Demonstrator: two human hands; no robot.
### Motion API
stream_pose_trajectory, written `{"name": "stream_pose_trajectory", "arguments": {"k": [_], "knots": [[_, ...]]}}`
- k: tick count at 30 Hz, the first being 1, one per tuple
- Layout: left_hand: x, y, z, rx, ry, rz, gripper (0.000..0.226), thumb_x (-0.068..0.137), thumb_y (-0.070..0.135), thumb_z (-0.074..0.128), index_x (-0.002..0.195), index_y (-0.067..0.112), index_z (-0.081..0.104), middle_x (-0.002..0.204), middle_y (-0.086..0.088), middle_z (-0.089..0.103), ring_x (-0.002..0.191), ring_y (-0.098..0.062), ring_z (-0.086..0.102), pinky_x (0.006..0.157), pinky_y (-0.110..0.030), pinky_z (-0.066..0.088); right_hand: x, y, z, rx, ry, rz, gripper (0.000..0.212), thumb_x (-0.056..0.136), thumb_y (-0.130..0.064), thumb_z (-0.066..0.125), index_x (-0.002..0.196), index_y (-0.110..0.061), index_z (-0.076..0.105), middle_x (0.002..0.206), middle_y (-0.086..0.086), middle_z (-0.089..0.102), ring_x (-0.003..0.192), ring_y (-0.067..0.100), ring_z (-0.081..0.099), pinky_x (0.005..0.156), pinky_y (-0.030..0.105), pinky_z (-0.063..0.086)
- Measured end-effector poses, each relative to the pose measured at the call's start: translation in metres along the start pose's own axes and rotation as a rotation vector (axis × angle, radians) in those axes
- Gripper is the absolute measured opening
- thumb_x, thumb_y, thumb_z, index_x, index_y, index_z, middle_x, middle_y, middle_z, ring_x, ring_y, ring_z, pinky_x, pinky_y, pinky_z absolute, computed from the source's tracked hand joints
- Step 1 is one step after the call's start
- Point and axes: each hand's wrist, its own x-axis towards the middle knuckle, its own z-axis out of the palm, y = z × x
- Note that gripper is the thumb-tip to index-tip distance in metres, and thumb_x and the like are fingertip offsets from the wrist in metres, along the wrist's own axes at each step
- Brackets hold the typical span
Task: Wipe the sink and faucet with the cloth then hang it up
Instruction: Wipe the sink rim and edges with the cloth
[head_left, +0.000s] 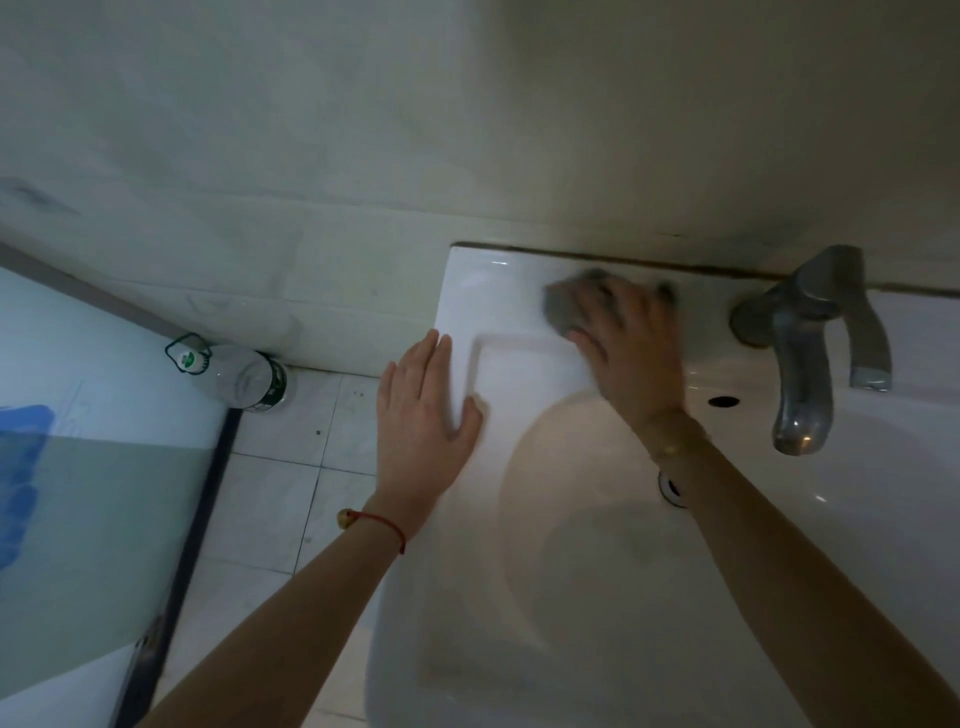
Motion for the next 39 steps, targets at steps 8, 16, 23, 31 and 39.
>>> {"name": "stream_pose_trajectory", "arguments": {"k": [8,16,23,31,39], "knots": [[0.000,0.004,0.001,-0.024,0.000,0.002,0.064,0.093,0.027,0.059,0.149,0.005,0.037,0.156,-0.011,0.037,0.144,-0.024,0.033,0.117,-0.050,0.031,0.027,-0.047,0.009,0.051,0.111,0.238,0.042,0.091,-0.034,0.053,0.129,-0.018,0.059,0.124,0.017,0.058,0.108,0.035,0.046,0.102,0.049,0.036],[0.000,0.001,-0.001,-0.011,0.001,-0.002,0.064,0.092,0.030,0.059,0.149,0.008,0.038,0.155,-0.008,0.039,0.142,-0.024,0.036,0.116,-0.050,0.031,0.010,-0.010,0.001,0.076,0.033,0.048,0.048,0.099,-0.040,0.041,0.141,-0.018,0.047,0.134,0.015,0.051,0.115,0.036,0.051,0.106,0.055,0.035],[-0.001,0.006,-0.001,-0.035,-0.003,-0.004,0.063,0.094,0.028,0.057,0.149,0.006,0.036,0.157,-0.009,0.036,0.145,-0.022,0.031,0.119,-0.048,0.029,0.016,-0.028,0.005,0.071,0.099,0.409,0.046,0.096,-0.038,0.047,0.140,-0.025,0.049,0.134,0.014,0.053,0.117,0.037,0.050,0.112,0.049,0.020],[0.000,0.000,0.001,-0.011,0.007,-0.001,0.065,0.092,0.032,0.059,0.149,0.009,0.038,0.155,-0.007,0.039,0.143,-0.022,0.035,0.118,-0.048,0.029,0.014,-0.019,-0.001,0.165,0.040,-0.079,0.045,0.099,-0.032,0.045,0.140,-0.015,0.047,0.133,0.015,0.052,0.116,0.034,0.051,0.108,0.055,0.033],[0.000,0.004,0.001,-0.040,0.015,-0.005,0.064,0.092,0.027,0.059,0.148,0.006,0.038,0.155,-0.010,0.039,0.143,-0.024,0.035,0.116,-0.050,0.032,0.018,-0.040,0.007,0.083,0.098,0.336,0.043,0.091,-0.034,0.054,0.132,-0.019,0.053,0.132,0.016,0.054,0.112,0.038,0.049,0.104,0.051,0.036]]}}
